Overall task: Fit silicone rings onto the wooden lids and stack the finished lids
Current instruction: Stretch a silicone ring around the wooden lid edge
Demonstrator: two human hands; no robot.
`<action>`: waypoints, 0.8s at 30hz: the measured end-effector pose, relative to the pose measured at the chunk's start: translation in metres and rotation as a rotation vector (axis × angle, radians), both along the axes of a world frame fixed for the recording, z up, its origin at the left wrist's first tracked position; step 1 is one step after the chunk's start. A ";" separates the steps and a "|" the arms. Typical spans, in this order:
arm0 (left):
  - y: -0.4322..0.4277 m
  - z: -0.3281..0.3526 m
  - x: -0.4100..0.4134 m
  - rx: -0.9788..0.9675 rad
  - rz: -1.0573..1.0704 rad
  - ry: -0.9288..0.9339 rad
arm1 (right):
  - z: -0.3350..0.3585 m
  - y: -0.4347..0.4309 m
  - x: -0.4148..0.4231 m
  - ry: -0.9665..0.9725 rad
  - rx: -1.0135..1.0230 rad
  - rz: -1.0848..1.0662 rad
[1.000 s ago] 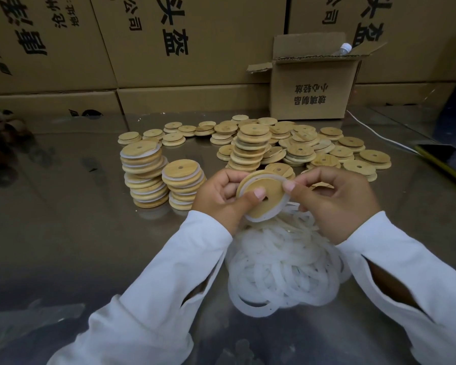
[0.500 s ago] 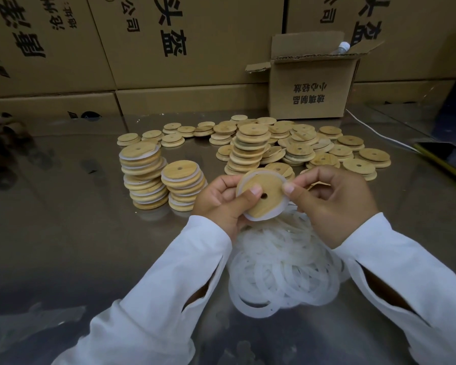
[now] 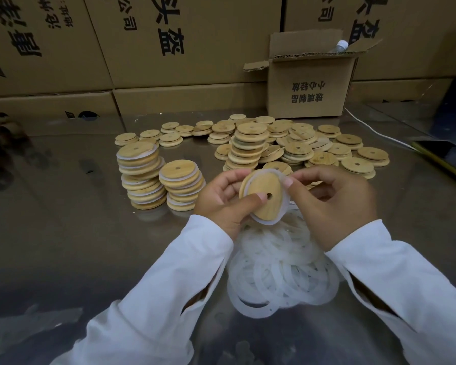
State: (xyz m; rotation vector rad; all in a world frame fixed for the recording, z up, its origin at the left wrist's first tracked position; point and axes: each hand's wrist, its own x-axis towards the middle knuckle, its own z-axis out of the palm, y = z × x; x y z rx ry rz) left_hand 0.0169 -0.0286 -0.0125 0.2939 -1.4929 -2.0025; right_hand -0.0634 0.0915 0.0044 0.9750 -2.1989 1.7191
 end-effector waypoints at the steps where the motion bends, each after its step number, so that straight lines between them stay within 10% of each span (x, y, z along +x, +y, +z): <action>1: 0.000 0.000 0.000 -0.020 -0.019 -0.011 | 0.000 0.000 0.000 0.030 0.004 0.004; 10: 0.004 -0.003 0.001 -0.107 -0.007 -0.053 | -0.002 0.001 0.003 0.312 0.079 0.036; 24: 0.003 0.007 0.004 -0.254 0.016 -0.064 | 0.003 0.001 -0.005 0.248 0.164 -0.024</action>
